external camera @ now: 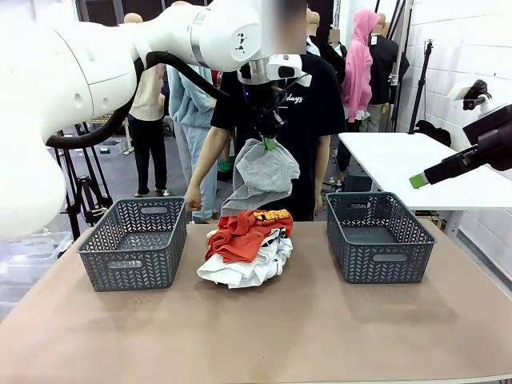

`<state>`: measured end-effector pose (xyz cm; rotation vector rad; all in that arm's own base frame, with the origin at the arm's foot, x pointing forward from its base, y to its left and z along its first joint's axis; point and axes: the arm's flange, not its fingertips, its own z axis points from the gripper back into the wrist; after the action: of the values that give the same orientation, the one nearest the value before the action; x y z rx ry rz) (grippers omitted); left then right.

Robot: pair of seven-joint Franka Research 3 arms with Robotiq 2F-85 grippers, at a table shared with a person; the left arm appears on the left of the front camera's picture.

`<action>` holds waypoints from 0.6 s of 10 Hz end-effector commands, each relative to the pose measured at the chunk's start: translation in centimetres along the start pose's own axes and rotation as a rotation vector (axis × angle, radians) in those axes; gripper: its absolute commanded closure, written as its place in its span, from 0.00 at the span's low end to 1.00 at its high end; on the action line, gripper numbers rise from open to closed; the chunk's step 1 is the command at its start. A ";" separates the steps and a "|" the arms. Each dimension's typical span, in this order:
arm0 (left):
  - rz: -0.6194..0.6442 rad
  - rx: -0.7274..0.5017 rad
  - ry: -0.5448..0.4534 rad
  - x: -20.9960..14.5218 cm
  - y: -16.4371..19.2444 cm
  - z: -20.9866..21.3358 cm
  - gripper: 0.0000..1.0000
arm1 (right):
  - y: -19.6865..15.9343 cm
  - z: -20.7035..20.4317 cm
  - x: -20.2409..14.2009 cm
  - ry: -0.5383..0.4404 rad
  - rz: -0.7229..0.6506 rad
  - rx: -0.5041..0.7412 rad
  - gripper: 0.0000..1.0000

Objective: Sort the tops and bottoms.
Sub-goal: Sort the clothes according to human instructions.

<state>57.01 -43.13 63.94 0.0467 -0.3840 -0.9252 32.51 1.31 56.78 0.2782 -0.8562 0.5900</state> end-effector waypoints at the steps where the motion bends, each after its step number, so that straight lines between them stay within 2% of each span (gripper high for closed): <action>1: 0.001 0.003 -0.004 0.0 0.1 0.3 1.00 | -0.1 -0.1 -0.1 0.001 0.000 0.014 0.00; 6: 0.001 0.003 -0.004 0.0 0.1 0.3 1.00 | -0.1 -0.1 -0.1 0.001 0.000 0.014 0.00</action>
<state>57.01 -43.13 63.94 0.0467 -0.3840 -0.9252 32.51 1.31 56.78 0.2782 -0.8561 0.5900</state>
